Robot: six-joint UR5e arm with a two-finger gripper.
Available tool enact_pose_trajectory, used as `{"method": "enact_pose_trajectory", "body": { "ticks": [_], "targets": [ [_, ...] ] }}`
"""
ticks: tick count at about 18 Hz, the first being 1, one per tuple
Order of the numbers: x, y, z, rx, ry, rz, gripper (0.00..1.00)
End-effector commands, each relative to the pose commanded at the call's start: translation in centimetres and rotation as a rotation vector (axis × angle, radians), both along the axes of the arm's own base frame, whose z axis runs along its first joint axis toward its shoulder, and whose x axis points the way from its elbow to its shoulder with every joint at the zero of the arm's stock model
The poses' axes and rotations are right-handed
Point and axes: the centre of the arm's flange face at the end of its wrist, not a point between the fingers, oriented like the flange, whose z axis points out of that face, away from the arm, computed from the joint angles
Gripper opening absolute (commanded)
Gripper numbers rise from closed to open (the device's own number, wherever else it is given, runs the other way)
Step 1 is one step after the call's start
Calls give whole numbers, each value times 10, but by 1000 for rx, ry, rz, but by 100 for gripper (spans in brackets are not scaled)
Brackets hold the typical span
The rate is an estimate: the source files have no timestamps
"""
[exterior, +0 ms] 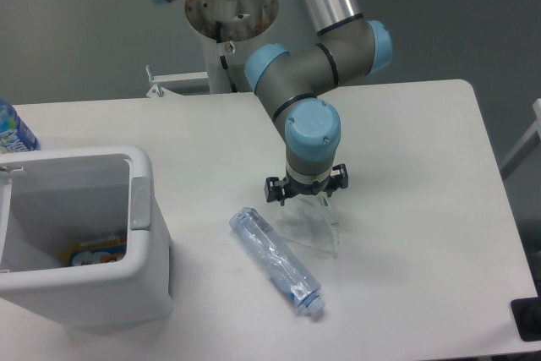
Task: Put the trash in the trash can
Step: 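Move the open gripper over the clear plastic wrapper and lower, then close the gripper on the clear plastic wrapper and lift it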
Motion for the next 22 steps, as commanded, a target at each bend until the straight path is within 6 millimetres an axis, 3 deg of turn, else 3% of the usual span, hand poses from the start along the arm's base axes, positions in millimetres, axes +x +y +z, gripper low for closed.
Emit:
{"method": "enact_pose_trajectory", "body": {
  "ticks": [2,7,11,13,14,19,22],
  "targets": [
    [0,0,1,1,1,-2,88],
    [-2,-1,-1,-16,11,-3,48],
    [-3,-3,-1,-32,24,-3,31],
    [-3,-3,-1,-35,25,-1,6],
    [-3,-3,-1,-35,25,-1,1],
    [-7,-2,9,-26,40,-6,0],
    [-30,2,39,0,91,3,0]
  ]
}}
